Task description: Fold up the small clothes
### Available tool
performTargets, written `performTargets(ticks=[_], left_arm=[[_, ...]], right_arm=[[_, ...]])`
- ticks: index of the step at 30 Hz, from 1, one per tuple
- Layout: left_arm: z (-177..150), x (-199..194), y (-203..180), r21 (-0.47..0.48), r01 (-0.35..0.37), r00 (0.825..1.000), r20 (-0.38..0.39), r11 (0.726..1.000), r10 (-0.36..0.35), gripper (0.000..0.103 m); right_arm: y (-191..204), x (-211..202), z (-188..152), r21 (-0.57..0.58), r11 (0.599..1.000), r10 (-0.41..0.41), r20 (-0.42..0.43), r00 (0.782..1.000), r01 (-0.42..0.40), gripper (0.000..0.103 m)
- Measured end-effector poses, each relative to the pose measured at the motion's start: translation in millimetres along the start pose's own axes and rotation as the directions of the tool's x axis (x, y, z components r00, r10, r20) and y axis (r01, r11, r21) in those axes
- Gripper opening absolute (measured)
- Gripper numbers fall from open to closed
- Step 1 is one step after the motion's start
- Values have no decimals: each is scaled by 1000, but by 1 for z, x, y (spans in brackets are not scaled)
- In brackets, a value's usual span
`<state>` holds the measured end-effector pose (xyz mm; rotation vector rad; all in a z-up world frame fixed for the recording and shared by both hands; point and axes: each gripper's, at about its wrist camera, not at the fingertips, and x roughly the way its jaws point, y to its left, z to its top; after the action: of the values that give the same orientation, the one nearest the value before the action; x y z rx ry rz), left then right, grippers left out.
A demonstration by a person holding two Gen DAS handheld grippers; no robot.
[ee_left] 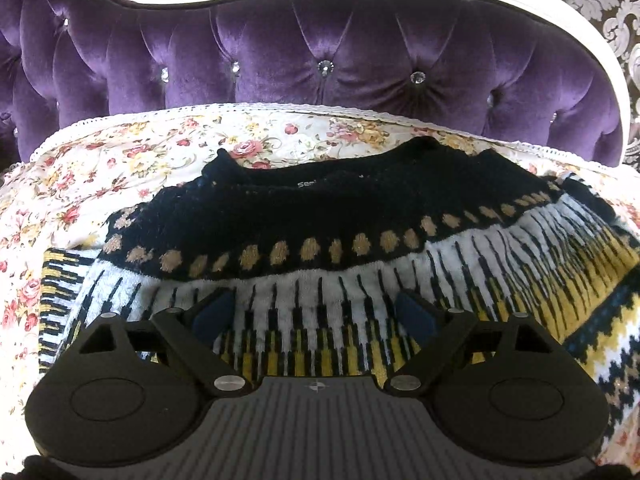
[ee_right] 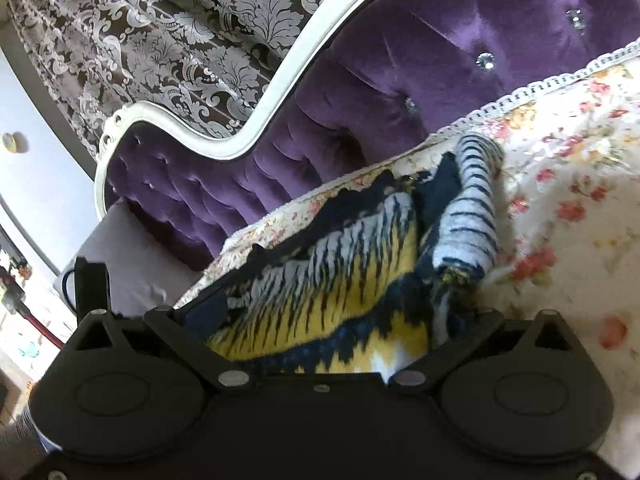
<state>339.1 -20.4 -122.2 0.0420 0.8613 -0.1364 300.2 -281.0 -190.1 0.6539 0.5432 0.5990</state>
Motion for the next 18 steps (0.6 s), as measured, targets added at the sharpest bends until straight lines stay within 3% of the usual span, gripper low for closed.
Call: performTargets(ticks=[3,4,5,6,7,9,13,16,18], left_arm=[[-1,0,0,2,-1,1000,4,1000,1,88],[-1,0,0,2,-1,1000,5,1000,1,88],[-2,0,0,4,-2,1000,6,1000,2,88],[-2,0,0,7,-2,1000,6,1000,2,88],[-2,0,-1,9,-3,1000,6,1000,3,88],[0,-1,-1,17,-5,1000,3,1000,5,88],[14,-9,6,-46,14,1000,10,999,-13,76],[27,-8,12,-104,14,999,32,994,-11,76],[34,3,6,-71,-13,1000,14,997,14,76]], right_arm=[[-4,9,6,22,1000,13,14,1000,-13,102],[-5,12,8,26,1000,11,15,1000,-11,97],[-7,14,9,29,1000,1,12,1000,-1,71],[-13,19,9,52,998,-22,-14,1000,23,53],[-21,25,7,105,993,-55,-49,997,60,21],[-27,25,6,136,989,-49,-46,998,55,19],[-16,25,0,66,992,-104,-34,994,106,19],[-17,25,0,80,992,-100,-28,995,102,17],[-18,24,-1,85,992,-95,-26,995,97,17]])
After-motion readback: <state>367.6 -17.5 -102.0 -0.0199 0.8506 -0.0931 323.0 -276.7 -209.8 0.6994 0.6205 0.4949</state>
